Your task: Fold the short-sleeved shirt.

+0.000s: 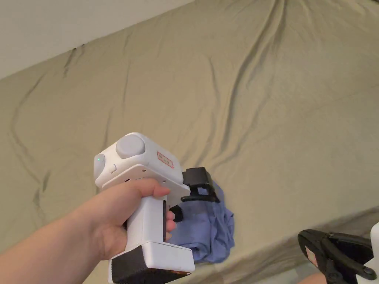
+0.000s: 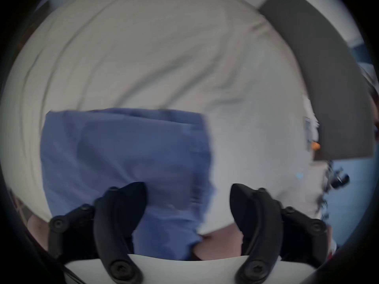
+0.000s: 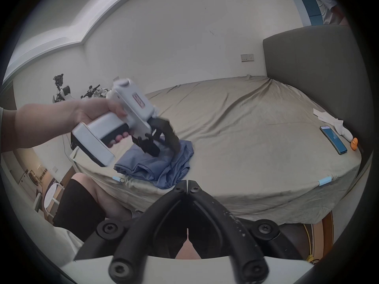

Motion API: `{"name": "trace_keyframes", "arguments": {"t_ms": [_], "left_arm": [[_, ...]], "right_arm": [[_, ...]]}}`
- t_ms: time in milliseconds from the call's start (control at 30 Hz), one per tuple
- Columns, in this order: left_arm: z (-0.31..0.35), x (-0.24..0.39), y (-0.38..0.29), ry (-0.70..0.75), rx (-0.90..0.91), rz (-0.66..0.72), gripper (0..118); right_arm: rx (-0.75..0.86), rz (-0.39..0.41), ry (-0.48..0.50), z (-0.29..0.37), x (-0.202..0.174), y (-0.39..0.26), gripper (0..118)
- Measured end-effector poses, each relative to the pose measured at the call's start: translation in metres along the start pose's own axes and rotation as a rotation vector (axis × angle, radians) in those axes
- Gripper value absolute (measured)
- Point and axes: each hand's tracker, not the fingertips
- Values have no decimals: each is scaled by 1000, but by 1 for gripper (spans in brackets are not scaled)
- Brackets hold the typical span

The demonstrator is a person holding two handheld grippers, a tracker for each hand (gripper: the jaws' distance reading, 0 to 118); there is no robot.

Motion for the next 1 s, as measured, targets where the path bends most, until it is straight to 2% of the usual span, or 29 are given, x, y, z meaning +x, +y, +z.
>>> {"name": "trace_keyframes", "arguments": {"t_ms": [33, 67, 100, 133, 167, 233, 267, 333, 367, 433, 500, 567, 700, 767, 833, 933, 967, 1000], "left_arm": [[18, 3, -5, -97, 37, -47, 88], [35, 2, -11, -164, 69, -87, 86], [55, 2, -19, -223, 101, -131, 76], [70, -4, -26, -222, 144, -167, 67], [78, -10, -33, -193, 186, -195, 55], [79, -24, -47, 20, 269, -284, 10], [69, -30, -51, 161, 286, -308, 0], [39, -47, -53, 341, 243, -344, 0], [25, -53, -53, 344, 207, -349, 0], [10, -55, -52, 229, 187, -232, 0], [-6, -41, -56, 175, 196, -183, 0], [-23, -20, -66, 195, 218, -213, 0], [-50, -3, -72, 246, 290, -108, 0], [-50, 2, -67, 216, 311, -81, 0], [-40, 0, -70, 95, 298, -82, 0], [-1, -26, -92, -217, 318, -146, 0], [13, -40, -102, -282, 355, -148, 0], [28, -56, -114, -275, 407, -140, 0]], "right_arm": [[-4, 3, -2, 0, 0, -1, 2], [-6, 6, -2, 1, 0, -1, 2], [-6, 8, -2, 1, -1, -1, 2], [-6, 10, 1, 1, -1, 0, 2], [-5, 12, 6, 1, -2, 1, 2], [-5, 19, 11, 0, -5, 4, 2], [-6, 27, 10, 0, -7, 6, 2], [-5, 48, 6, 0, -13, 9, 2], [-5, 56, 8, 0, -15, 11, 2], [-9, 61, 11, 1, -20, 12, 2], [-29, 68, -7, 0, -24, 12, 2], [-49, 74, -24, 1, -29, 12, 2], [-64, 76, -42, 6, -40, 15, 2], [-77, 92, -50, 5, -48, 18, 2], [-97, 113, -51, 2, -56, 23, 2], [-122, 132, -46, -13, -67, 33, 2], [-132, 138, -38, -21, -70, 37, 2], [-143, 146, -26, -32, -73, 42, 2]]}}
